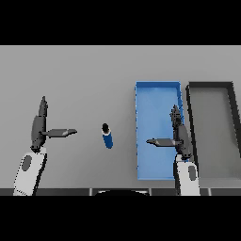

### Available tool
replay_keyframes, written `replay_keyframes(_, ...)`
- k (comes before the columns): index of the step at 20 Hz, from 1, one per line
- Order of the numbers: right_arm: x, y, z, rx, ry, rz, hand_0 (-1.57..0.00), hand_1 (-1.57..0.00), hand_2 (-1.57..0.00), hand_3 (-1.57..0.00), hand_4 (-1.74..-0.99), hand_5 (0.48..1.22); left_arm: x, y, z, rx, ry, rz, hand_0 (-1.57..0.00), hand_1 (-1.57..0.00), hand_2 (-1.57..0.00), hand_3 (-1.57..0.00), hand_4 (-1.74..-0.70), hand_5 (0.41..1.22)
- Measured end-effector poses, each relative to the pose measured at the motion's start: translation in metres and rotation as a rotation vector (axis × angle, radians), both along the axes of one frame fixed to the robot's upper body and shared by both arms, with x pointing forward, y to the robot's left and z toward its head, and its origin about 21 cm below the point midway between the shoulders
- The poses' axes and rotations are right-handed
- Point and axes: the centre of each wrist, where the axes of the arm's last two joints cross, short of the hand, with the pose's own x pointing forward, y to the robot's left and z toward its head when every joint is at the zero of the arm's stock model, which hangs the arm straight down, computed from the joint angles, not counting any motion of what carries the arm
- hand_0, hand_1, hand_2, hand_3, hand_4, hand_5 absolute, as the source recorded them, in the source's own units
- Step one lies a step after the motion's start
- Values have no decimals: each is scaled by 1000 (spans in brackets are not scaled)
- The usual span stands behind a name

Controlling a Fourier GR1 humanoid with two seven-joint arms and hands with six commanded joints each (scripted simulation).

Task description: Pick up the blue pipe and place it into the blue bin.

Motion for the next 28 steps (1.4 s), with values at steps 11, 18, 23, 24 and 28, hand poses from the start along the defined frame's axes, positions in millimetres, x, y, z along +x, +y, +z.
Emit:
replay_keyframes(11,-13,-27,14,-307,-133,95,1,1,1,1,-1196,623,-3,35,-4,168,16,-273,1,1,1,1,-961,595)
replay_keyframes(18,-14,-28,18,-319,-131,110,1,1,1,1,-1179,616,-21,30,4,158,29,-497,1,1,1,1,-1026,549)
replay_keyframes(23,-16,-27,16,-334,-123,112,1,1,1,1,-1174,618,-35,-8,-4,144,131,-675,1,1,1,1,-1126,485)
replay_keyframes(24,-16,-31,17,-325,-121,109,1,1,1,1,-1182,618,-35,-15,-5,157,138,-691,1,1,1,1,-1132,475)
replay_keyframes(28,-13,-21,16,-302,-111,107,1,1,1,1,-1205,618,-39,-47,-13,157,161,-772,1,1,1,1,-1144,452)
